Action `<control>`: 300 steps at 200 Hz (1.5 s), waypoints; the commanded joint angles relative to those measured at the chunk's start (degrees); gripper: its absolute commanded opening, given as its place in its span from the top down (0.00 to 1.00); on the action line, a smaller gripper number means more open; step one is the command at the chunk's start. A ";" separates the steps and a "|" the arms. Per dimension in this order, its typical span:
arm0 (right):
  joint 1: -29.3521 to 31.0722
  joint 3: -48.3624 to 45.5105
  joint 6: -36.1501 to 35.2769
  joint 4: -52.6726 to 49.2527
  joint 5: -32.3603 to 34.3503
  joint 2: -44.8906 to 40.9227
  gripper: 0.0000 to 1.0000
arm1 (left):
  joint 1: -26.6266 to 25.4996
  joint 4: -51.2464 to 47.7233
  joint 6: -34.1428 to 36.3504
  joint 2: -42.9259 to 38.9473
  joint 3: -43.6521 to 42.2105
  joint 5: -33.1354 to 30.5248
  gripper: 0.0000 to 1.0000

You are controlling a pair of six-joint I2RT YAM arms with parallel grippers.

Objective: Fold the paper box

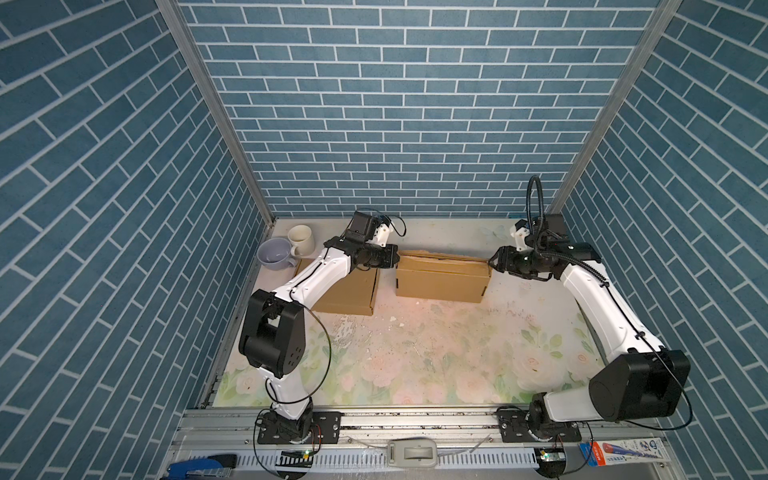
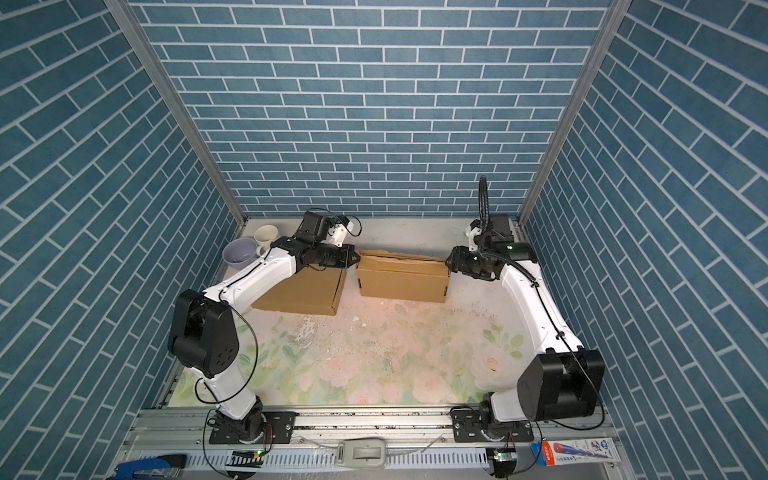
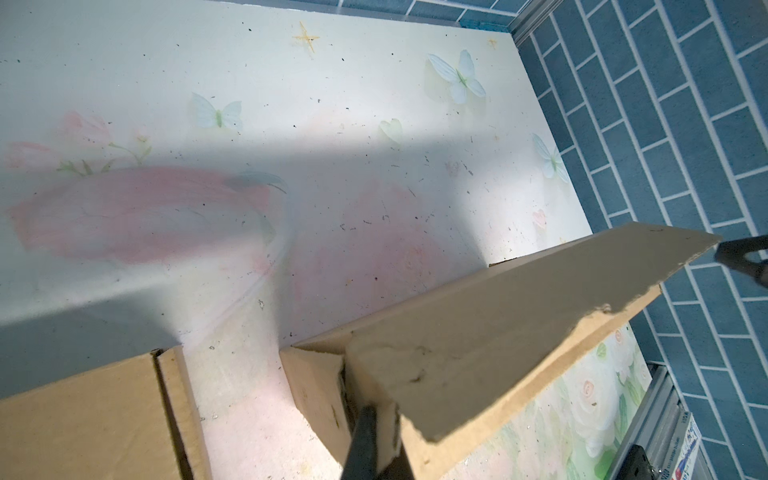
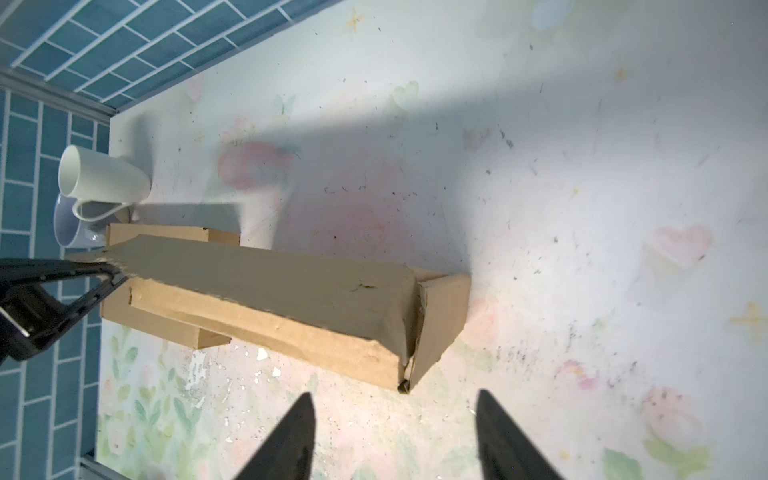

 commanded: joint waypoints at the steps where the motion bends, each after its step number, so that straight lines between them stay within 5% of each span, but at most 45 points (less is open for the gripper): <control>1: 2.55 4.08 -14.51 -4.63 5.98 -3.05 0.25 | 0.28 -6.47 0.34 1.98 -2.56 -2.10 1.00; 19: 7.63 4.61 -25.17 -3.99 11.50 -2.79 0.13 | 0.28 -6.49 0.35 2.15 -2.55 -2.18 1.00; 50: 15.79 4.89 -40.07 -0.72 18.74 0.40 0.08 | 0.28 -6.95 0.57 2.51 -2.15 -2.31 1.00; 114: 23.16 8.52 -56.54 3.18 22.29 9.79 0.06 | 0.02 -7.63 0.94 3.57 -1.11 -2.48 1.00; 180: 25.72 8.32 -59.78 6.34 23.96 15.60 0.13 | -0.07 -8.11 1.48 4.11 -0.28 -2.24 1.00; 229: 27.53 4.93 -60.01 9.26 26.14 15.83 0.44 | -0.07 -7.61 1.43 3.94 -0.12 -1.03 1.00; 247: 27.85 3.01 -59.19 10.97 26.62 15.34 0.58 | -0.07 -6.31 0.58 3.52 -0.36 0.94 0.95; 300: 28.29 -0.02 -57.79 12.68 27.48 15.40 0.59 | 0.45 -5.25 0.25 0.25 -0.34 5.89 0.75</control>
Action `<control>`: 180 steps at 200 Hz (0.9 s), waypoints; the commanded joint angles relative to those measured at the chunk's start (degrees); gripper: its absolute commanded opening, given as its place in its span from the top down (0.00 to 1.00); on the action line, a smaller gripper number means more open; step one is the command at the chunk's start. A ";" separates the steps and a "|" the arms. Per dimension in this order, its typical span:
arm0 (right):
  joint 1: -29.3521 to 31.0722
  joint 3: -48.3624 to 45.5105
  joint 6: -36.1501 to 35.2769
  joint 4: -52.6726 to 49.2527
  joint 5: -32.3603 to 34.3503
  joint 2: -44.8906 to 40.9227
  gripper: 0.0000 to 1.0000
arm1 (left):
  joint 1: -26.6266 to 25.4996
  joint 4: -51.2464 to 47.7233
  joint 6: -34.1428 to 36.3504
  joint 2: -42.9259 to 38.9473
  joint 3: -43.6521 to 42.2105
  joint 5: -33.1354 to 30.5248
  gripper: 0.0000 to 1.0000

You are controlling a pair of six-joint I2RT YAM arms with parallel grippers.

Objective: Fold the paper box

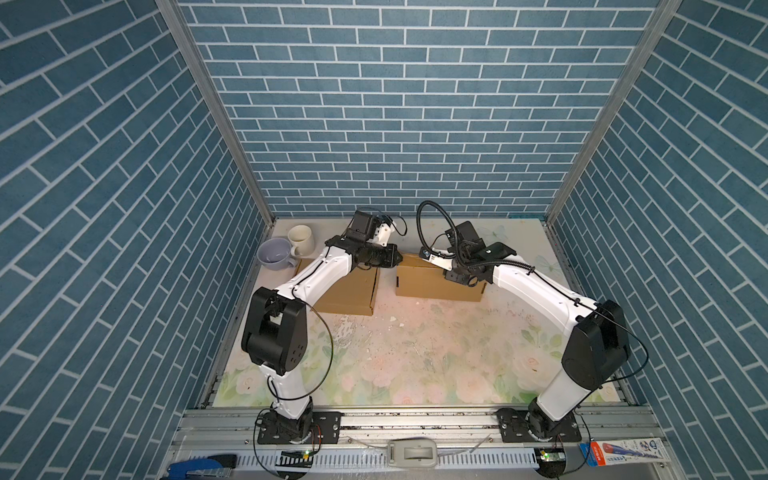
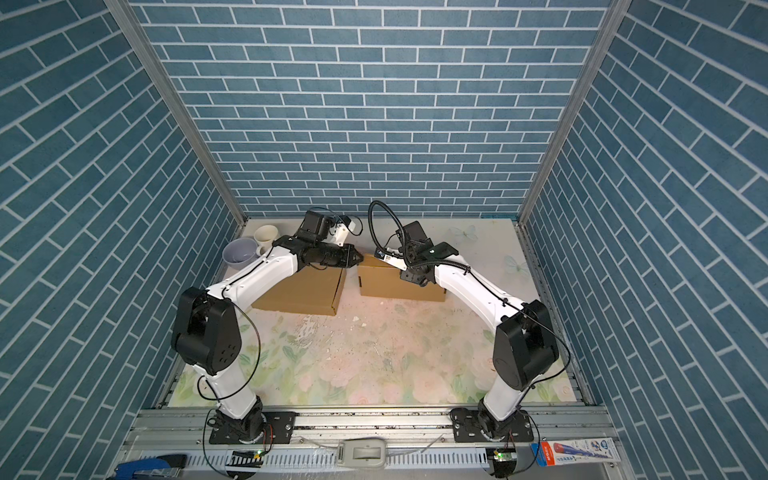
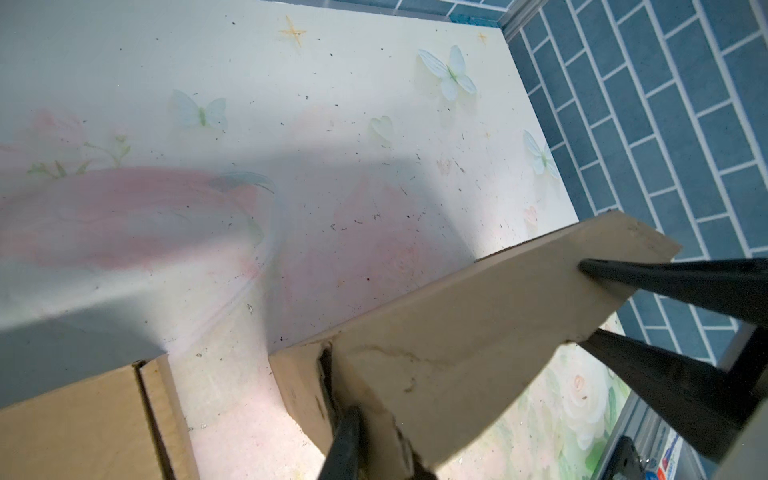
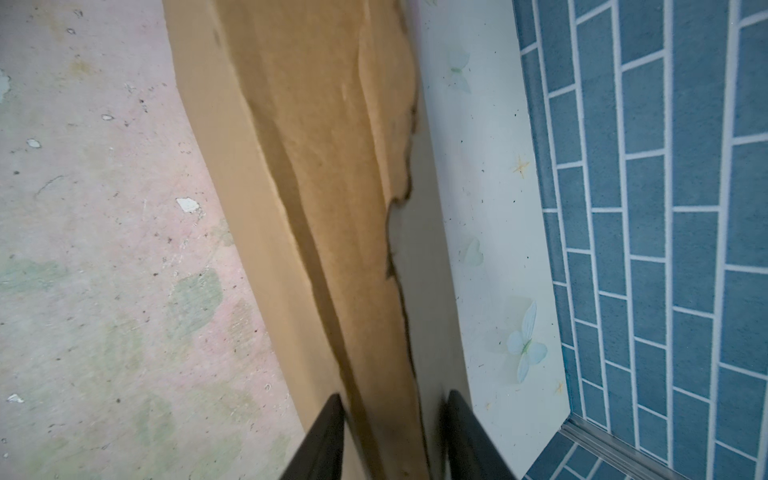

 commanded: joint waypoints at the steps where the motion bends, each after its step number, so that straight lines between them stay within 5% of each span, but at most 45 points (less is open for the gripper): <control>1: 0.53 -2.91 1.23 0.58 -0.35 0.45 0.59 | 0.50 -5.23 0.12 -1.05 -1.44 2.98 0.75; 33: 0.58 -3.90 1.82 0.63 0.07 0.03 0.59 | 2.80 -5.90 0.54 -5.49 -1.14 6.30 0.62; 70: 0.62 -4.36 2.90 1.08 0.22 -0.14 0.58 | 7.62 -6.45 -0.51 -8.08 1.70 7.55 0.57; 180: 1.72 -5.75 5.30 2.31 2.01 -0.68 0.54 | 3.70 -7.49 -1.60 6.95 13.05 5.14 0.49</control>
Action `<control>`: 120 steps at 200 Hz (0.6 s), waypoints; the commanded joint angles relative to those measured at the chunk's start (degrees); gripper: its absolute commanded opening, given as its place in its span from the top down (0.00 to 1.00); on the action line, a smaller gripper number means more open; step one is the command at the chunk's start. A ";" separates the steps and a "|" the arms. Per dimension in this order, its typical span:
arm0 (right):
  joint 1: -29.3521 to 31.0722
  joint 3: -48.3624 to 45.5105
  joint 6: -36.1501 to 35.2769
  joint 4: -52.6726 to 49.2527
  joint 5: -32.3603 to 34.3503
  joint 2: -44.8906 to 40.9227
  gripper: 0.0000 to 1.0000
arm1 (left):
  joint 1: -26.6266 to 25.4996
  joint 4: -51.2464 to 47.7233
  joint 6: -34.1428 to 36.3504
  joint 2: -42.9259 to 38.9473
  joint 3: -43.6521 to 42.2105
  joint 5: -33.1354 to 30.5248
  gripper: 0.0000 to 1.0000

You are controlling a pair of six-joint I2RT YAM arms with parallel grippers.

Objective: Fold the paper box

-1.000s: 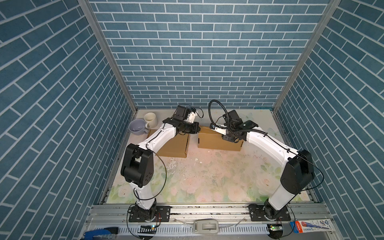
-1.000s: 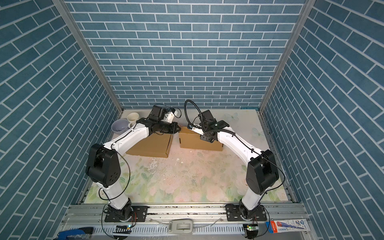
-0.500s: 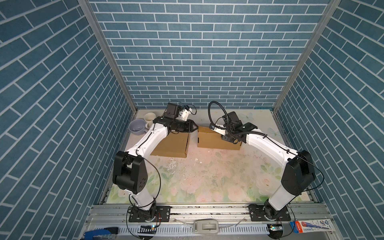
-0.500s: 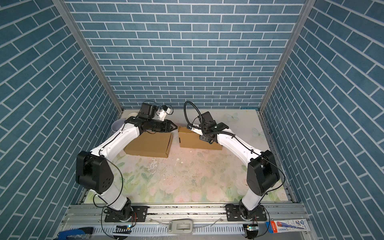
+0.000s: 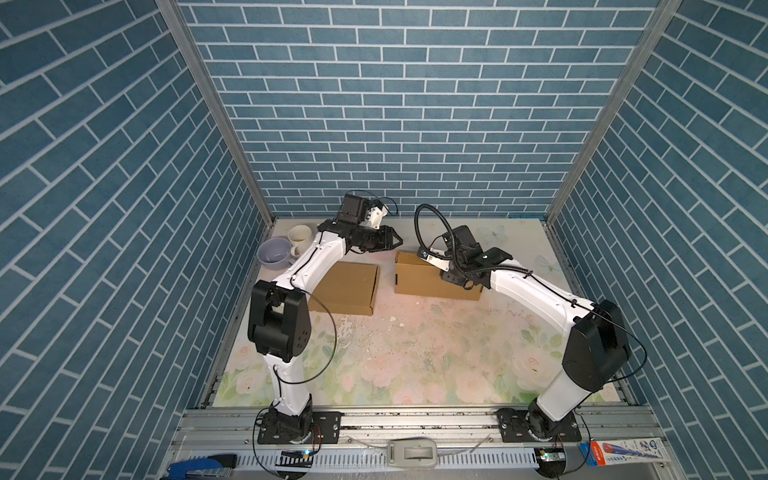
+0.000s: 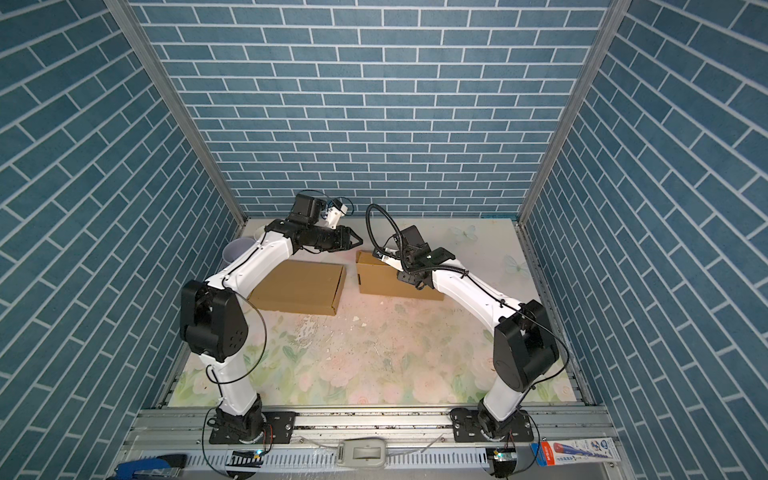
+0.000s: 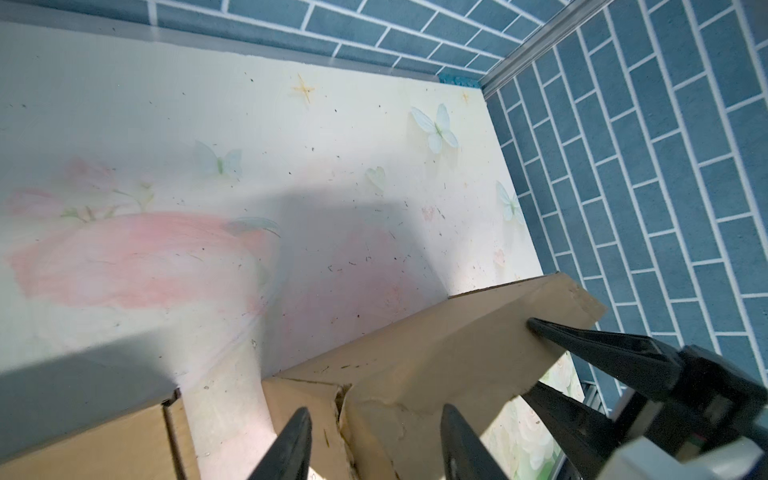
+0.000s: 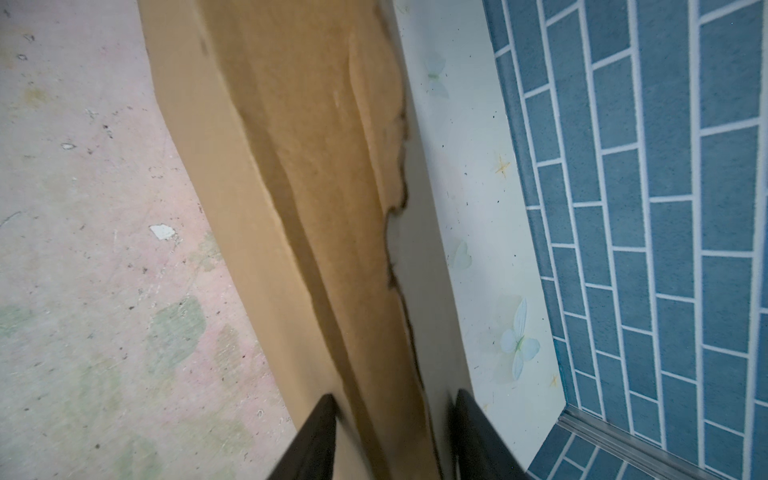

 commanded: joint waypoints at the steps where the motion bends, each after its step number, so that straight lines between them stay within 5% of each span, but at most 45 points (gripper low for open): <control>1: 0.45 -2.76 2.29 -2.95 -0.85 -0.43 0.54 | -0.54 -2.41 1.42 0.85 0.91 -0.09 0.49; 87: -0.61 1.32 7.65 -6.30 -4.70 -0.44 0.41 | 0.37 1.50 3.04 -1.17 -12.99 1.80 0.56; 120: -4.33 4.25 17.72 -6.18 -14.28 -6.52 0.30 | 0.53 2.54 3.01 -0.86 -13.45 2.07 0.58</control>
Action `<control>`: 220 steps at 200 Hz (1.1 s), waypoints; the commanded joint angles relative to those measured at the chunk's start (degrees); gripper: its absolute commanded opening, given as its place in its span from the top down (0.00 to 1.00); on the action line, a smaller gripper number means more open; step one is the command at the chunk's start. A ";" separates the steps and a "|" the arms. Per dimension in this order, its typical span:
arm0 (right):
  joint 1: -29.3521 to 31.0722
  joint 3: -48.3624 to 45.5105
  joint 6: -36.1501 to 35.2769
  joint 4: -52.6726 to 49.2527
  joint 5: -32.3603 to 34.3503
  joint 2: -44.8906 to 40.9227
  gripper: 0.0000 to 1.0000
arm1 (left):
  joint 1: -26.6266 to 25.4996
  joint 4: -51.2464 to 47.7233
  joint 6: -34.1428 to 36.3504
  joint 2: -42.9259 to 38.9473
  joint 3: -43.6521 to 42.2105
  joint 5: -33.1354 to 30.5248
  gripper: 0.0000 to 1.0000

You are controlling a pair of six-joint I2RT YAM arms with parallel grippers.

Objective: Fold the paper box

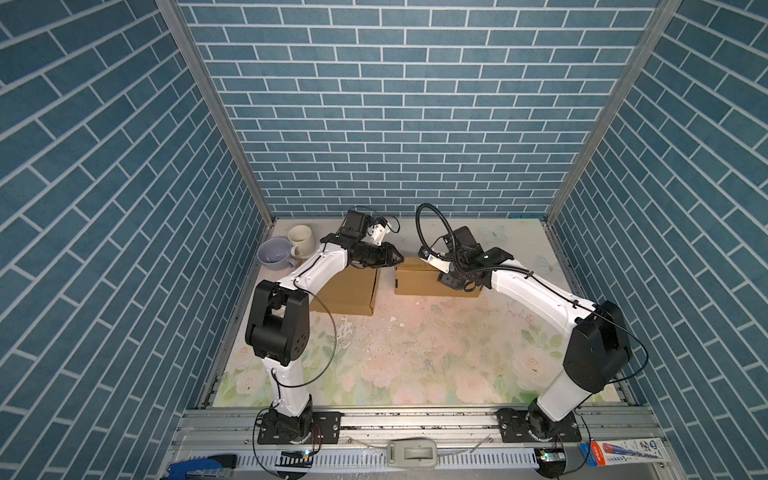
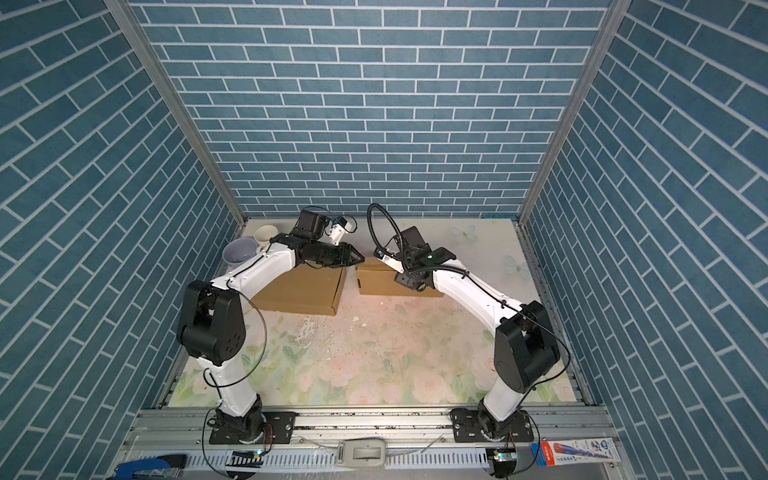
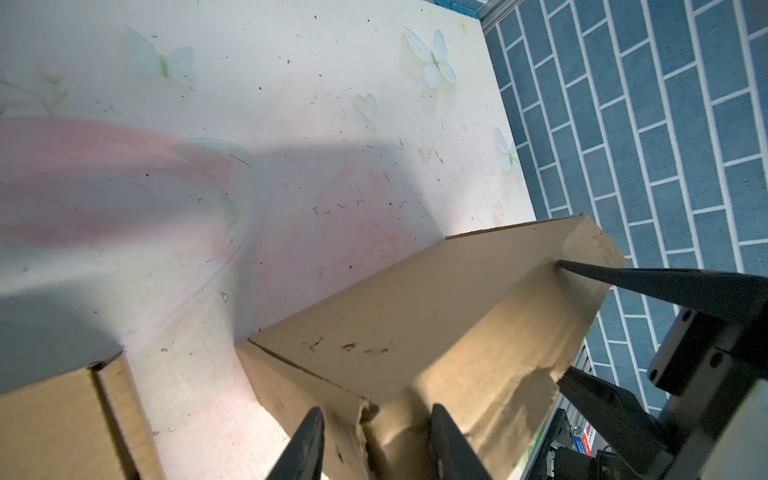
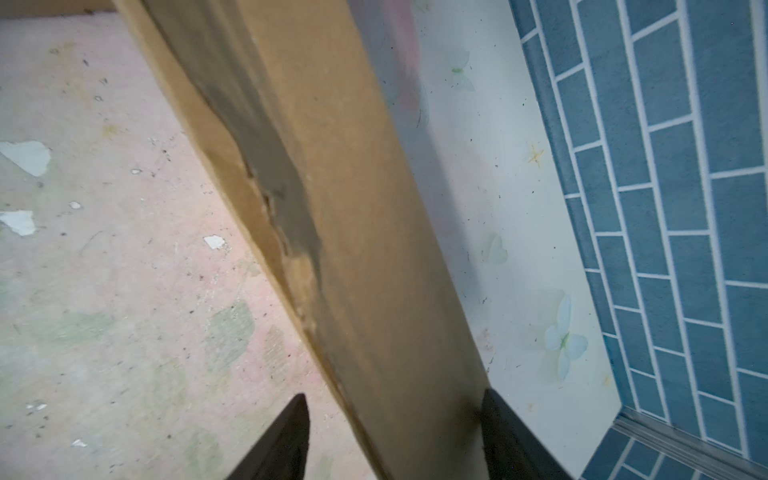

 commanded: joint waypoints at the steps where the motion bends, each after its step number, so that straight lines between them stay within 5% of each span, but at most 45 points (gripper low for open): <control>1: -3.27 3.73 10.12 -2.49 -8.78 -5.97 0.30 | 0.56 -2.29 1.25 1.48 -2.43 -2.24 0.58; 52: -19.58 -1.70 40.08 -3.11 -17.79 -14.13 0.35 | 0.64 -0.81 1.13 1.02 -3.47 -1.83 0.57; 77: -25.65 -0.99 47.03 -9.22 -24.53 -11.28 0.38 | 0.63 -0.63 1.15 1.19 -3.20 -2.00 0.57; 148: -27.90 -2.27 50.66 -7.14 -30.80 -6.20 0.43 | 0.60 -0.71 1.14 1.63 -2.39 -2.18 0.58; 192: -28.41 -8.12 50.78 -6.40 -28.84 -2.49 0.61 | 0.52 -0.10 2.45 1.54 -5.04 -3.45 0.60; 220: -28.37 -9.16 51.52 -5.10 -27.84 -1.78 0.65 | 0.67 -1.21 3.89 1.83 -6.22 -4.80 0.63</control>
